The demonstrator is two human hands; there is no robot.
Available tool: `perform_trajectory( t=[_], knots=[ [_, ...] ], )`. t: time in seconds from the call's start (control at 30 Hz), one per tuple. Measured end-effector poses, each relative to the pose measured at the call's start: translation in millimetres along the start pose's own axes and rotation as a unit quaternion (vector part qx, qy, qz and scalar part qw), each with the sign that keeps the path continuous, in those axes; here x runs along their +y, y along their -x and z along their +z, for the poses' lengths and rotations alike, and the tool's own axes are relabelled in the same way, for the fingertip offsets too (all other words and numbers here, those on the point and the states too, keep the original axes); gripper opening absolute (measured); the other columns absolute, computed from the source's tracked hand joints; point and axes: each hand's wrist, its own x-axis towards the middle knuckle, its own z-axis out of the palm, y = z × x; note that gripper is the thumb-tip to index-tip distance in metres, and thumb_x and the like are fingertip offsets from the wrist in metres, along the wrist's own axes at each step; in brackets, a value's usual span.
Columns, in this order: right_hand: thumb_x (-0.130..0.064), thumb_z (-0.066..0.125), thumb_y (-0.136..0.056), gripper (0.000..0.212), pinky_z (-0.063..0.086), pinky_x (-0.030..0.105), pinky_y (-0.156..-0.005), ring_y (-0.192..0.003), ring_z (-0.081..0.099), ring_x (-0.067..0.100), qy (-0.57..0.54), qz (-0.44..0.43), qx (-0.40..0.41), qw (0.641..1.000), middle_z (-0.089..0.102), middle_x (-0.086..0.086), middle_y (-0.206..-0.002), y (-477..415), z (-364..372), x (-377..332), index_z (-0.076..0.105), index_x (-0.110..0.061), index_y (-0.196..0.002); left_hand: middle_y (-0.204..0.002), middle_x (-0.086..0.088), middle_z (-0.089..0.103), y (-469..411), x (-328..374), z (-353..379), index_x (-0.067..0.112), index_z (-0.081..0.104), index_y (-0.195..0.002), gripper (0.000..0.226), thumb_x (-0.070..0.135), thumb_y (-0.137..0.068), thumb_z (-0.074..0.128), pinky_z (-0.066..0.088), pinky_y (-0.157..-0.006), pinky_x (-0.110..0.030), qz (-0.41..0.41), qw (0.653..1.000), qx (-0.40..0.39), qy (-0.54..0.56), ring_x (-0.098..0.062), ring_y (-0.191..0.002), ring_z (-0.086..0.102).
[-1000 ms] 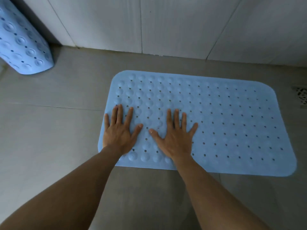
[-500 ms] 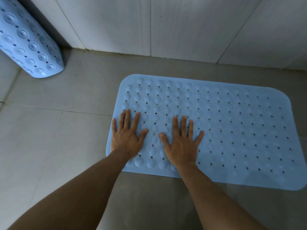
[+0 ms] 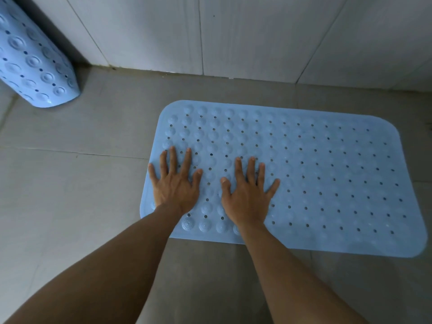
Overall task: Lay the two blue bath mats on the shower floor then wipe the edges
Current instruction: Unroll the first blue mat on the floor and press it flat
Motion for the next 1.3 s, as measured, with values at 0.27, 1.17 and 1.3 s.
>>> perform_trajectory(
  t=[0.27,1.17,1.3],
  knots=[
    [-0.068,0.012,-0.097,0.075,-0.007,0.063,-0.119,-0.154,-0.014,0.025,0.021,-0.048,-0.071,0.996,-0.016,0.001,-0.167,-0.9,-18.2,13.5,-0.016,-0.033,-0.157,-0.165,-0.008,-0.022,-2.4,14.2,-21.0,0.035,-0.02,-0.155,0.063,0.055,-0.102,0.008,-0.008,-0.118,-0.065,-0.026,0.996,-0.084,-0.015,-0.029,-0.152,-0.02],
    [-0.096,0.009,-0.076,0.105,-0.006,0.07,-0.115,-0.153,-0.016,0.027,0.039,-0.01,-0.033,0.999,-0.022,0.0,-0.166,-24.9,-81.4,315.1,-0.019,-0.034,-0.156,-0.163,-0.001,-0.029,61.0,279.4,27.9,0.053,-0.018,-0.151,0.085,0.093,-0.076,-0.005,-0.011,-0.106,-0.077,0.085,0.996,-0.034,-0.007,-0.042,-0.146,-0.029],
    [-0.099,0.012,-0.073,0.113,-0.008,0.067,-0.117,-0.153,-0.016,0.025,0.026,0.008,-0.029,0.999,-0.02,0.003,-0.166,-22.8,-77.4,312.3,-0.02,-0.03,-0.157,-0.164,-0.001,-0.027,60.2,280.2,30.1,0.044,-0.022,-0.152,0.086,0.089,-0.08,-0.005,-0.01,-0.108,-0.076,0.08,0.996,-0.026,-0.01,-0.04,-0.147,-0.028]
  ],
)
